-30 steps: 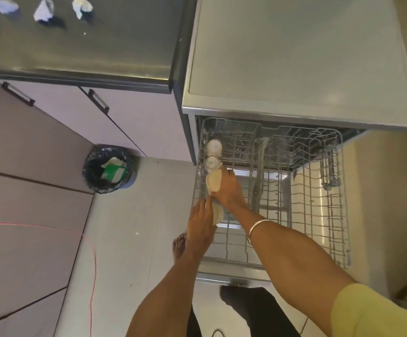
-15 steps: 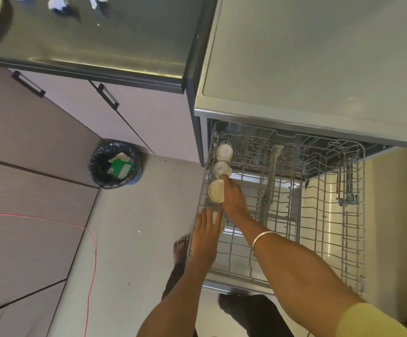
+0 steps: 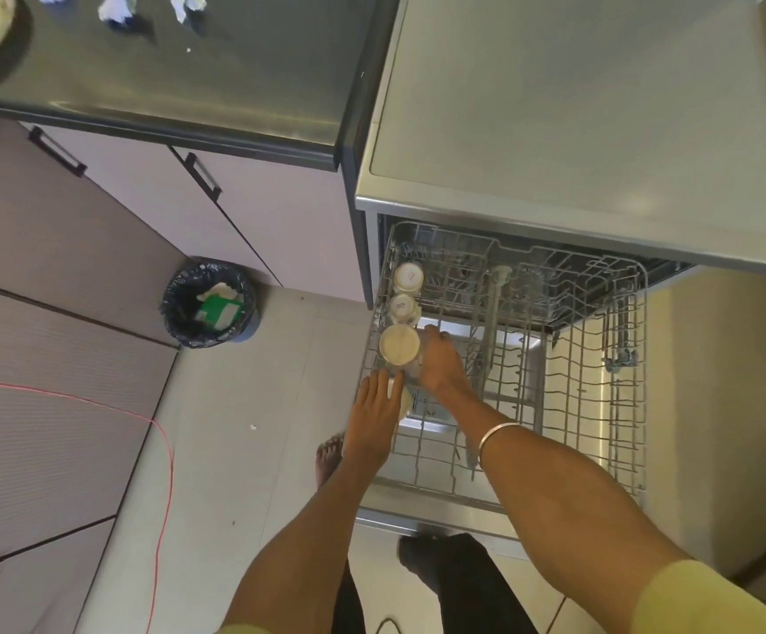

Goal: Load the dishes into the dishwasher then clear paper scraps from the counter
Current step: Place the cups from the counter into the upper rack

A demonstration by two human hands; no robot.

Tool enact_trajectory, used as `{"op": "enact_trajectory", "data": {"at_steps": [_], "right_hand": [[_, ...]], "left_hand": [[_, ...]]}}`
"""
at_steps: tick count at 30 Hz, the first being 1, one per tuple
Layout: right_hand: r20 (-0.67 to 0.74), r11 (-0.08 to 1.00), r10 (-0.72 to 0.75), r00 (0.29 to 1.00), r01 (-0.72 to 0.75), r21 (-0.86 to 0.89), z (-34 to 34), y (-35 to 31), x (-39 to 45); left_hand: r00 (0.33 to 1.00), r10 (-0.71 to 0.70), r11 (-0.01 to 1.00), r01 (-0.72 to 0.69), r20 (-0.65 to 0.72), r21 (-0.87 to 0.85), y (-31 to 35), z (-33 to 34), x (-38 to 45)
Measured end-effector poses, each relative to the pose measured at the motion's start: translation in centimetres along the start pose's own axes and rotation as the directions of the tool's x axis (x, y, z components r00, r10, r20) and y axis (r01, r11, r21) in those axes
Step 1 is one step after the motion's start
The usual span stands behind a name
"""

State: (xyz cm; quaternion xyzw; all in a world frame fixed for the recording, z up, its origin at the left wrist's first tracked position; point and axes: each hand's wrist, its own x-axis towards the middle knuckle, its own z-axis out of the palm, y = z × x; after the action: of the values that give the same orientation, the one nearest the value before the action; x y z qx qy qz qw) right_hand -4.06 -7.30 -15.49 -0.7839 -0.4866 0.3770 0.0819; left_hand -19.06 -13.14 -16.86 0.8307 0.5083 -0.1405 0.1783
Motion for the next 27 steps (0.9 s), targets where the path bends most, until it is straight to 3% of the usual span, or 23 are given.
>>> {"op": "enact_trajectory", "data": {"at_steps": [7, 14, 21, 27], "right_hand": [[-0.05, 0.998, 0.045, 0.998, -0.048, -0.051, -4.5, -3.9, -4.9], [-0.069, 0.998, -0.027, 0.997, 0.023, -0.063, -7.2, -9.9, -10.1], [0.028, 0.937, -0.174, 0.984, 0.174, -0.303, -6.3, -15.1, -13.2], [0.019, 0.902, -0.262, 0.965, 0.251, -0.351, -1.8, -22.5, -14.7]], "left_hand": [[0.988, -0.078, 0.975, 0.048, -0.13, -0.215, 1.0, -6.8, -2.8], [0.977, -0.193, 0.948, 0.161, -0.094, -0.273, -0.4, -12.9, -5.8], [0.958, -0.256, 0.926, 0.204, -0.131, -0.319, -7.7, -16.9, -8.9], [0.924, -0.289, 0.931, 0.21, -0.251, -0.299, -16.1, -20.3, -13.3]]}}
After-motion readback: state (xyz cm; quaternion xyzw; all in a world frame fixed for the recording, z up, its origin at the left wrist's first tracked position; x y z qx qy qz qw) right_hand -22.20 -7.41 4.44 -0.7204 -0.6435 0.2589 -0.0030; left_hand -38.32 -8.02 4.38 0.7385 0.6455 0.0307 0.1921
